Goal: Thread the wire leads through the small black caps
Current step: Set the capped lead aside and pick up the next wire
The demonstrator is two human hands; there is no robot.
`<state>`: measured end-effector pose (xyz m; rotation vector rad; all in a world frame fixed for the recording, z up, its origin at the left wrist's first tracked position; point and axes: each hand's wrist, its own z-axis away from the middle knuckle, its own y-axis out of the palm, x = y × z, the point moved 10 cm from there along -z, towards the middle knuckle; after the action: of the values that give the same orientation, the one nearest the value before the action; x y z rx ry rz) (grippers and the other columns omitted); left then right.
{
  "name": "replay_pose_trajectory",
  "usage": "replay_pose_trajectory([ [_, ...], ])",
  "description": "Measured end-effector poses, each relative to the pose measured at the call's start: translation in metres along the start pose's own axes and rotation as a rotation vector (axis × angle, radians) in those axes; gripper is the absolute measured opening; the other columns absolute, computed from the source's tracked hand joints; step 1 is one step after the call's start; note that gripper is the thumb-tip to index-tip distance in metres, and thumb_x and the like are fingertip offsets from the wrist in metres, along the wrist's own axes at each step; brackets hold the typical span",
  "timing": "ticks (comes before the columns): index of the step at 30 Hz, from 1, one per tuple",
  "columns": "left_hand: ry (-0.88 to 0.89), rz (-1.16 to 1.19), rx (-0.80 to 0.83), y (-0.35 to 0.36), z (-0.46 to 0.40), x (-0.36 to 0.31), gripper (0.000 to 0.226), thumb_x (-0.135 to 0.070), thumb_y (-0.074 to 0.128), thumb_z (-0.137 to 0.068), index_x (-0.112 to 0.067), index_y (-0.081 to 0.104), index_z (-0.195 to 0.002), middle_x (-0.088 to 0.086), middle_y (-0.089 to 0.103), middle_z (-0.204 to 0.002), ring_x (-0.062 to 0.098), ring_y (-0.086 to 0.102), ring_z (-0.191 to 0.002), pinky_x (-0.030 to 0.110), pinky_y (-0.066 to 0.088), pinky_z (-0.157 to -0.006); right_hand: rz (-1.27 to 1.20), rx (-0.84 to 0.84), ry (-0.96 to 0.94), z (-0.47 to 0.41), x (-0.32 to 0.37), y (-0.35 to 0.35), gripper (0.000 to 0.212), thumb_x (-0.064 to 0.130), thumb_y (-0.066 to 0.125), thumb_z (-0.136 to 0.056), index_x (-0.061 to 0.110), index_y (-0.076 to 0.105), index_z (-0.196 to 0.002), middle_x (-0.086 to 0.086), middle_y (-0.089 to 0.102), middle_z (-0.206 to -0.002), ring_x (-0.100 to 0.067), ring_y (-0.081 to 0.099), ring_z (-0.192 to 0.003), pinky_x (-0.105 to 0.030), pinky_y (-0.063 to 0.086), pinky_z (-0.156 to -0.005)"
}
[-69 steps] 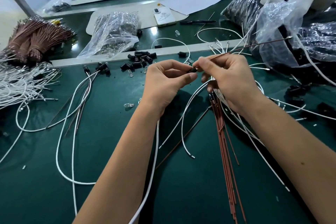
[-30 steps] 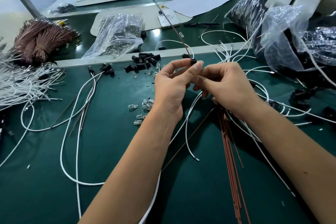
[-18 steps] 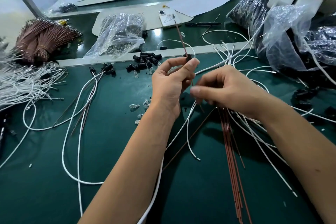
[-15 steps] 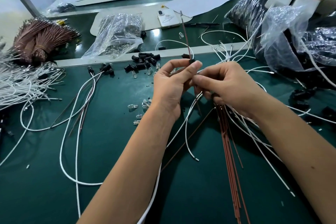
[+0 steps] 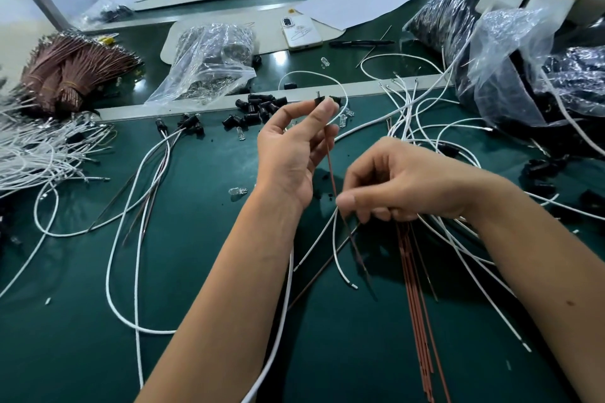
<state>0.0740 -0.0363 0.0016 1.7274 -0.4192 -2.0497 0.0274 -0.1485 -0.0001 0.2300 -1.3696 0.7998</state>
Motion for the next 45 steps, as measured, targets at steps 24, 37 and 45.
replay_pose_trajectory([
  [24, 0.054, 0.058, -0.044, -0.016, -0.007, -0.018, 0.014, -0.007, 0.077, -0.085, -0.014, 0.066, -0.082, 0.006, 0.075, -0.080, 0.010, 0.064, -0.057, 0.016, 0.050, -0.052, 0.548, -0.022, -0.296, -0.005, 0.025, 0.019, 0.017, 0.021, 0.089, -0.080, 0.031, 0.080, -0.091, 0.004, 0.062, -0.070, -0.014, 0.058, -0.064, -0.018, 0.041, -0.062],
  [37, -0.010, -0.021, 0.038, -0.012, -0.009, -0.013, 0.016, -0.008, 0.076, -0.085, -0.010, 0.064, -0.094, 0.008, 0.075, -0.083, 0.009, 0.063, -0.057, 0.016, 0.051, -0.051, 0.229, -0.168, -0.297, 0.007, 0.023, -0.029, 0.008, 0.029, 0.086, -0.080, 0.026, 0.079, -0.084, 0.001, 0.061, -0.091, -0.013, 0.051, -0.067, -0.035, 0.042, -0.066],
  [45, -0.144, -0.338, 0.333, 0.010, 0.002, 0.004, 0.026, -0.013, 0.082, -0.065, -0.012, 0.065, -0.084, 0.012, 0.074, -0.082, 0.010, 0.061, -0.053, 0.017, 0.050, -0.050, 0.216, -0.736, -0.419, 0.027, 0.028, -0.079, 0.004, 0.009, 0.078, -0.092, 0.011, 0.074, -0.092, 0.003, 0.072, -0.081, -0.016, 0.071, -0.066, -0.029, 0.061, -0.059],
])
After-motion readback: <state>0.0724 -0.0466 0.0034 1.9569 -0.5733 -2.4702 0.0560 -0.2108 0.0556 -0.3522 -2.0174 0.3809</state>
